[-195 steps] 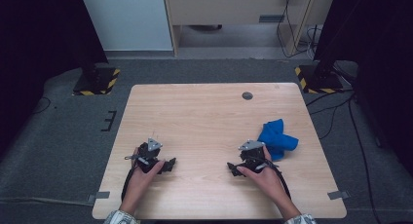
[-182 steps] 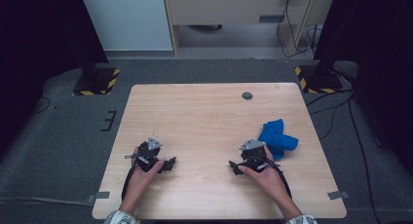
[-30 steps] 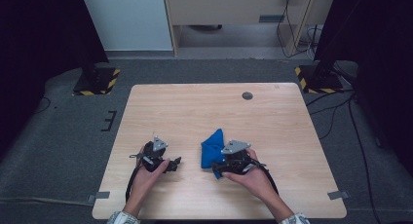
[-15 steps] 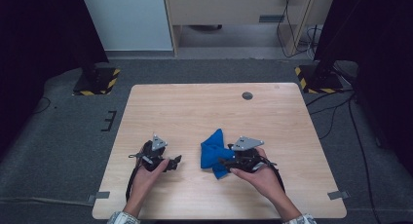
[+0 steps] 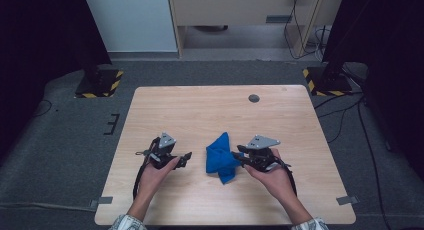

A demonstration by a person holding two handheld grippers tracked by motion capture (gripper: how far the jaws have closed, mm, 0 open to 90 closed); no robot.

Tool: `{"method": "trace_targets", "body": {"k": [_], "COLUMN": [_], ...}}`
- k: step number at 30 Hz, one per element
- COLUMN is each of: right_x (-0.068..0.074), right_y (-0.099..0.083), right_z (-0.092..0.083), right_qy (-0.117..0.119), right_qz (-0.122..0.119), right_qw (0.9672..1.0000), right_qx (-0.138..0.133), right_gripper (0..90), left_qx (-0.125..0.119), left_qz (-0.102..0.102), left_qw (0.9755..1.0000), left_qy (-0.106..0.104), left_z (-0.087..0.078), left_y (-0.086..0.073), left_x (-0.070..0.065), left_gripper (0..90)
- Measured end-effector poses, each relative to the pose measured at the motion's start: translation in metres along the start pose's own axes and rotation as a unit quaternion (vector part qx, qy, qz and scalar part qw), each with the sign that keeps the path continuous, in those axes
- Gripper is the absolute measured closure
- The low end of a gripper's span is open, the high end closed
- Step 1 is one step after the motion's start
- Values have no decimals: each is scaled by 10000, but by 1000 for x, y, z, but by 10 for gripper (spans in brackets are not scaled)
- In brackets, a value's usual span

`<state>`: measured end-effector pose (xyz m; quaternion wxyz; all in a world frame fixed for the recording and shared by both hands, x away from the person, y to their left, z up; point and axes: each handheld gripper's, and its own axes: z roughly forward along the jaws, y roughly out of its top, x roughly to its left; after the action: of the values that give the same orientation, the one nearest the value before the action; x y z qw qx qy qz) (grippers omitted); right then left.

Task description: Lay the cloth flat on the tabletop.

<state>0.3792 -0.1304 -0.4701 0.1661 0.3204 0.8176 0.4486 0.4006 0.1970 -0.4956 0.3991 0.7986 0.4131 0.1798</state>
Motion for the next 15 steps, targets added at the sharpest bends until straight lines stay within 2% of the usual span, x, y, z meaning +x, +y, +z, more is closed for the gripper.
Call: {"method": "trace_targets", "body": {"k": [5,9,11,15], "right_x": [-10,-13,-14,-18], "right_y": [-6,-9,-10,-13], "right_z": [8,14,15,18], "right_qy": [-134,-170,-173,-203], "right_qz": [143,154,199,339], "right_qw": [9997,9995,9993,9986], "right_qx": [144,214,274,352], "right_gripper": [717,724,696,578], "left_qx": [-23,81,138,280], "left_qz": [-9,86,122,247], "left_qw": [9998,9994,9991,9983], "left_qy": [-203,-316,-387,-442], "left_z": [17,30,37,53], "left_y": [23,40,49,61], "left_x": [-3,-8,-12,-23], "left_gripper": [176,182,182,181]}}
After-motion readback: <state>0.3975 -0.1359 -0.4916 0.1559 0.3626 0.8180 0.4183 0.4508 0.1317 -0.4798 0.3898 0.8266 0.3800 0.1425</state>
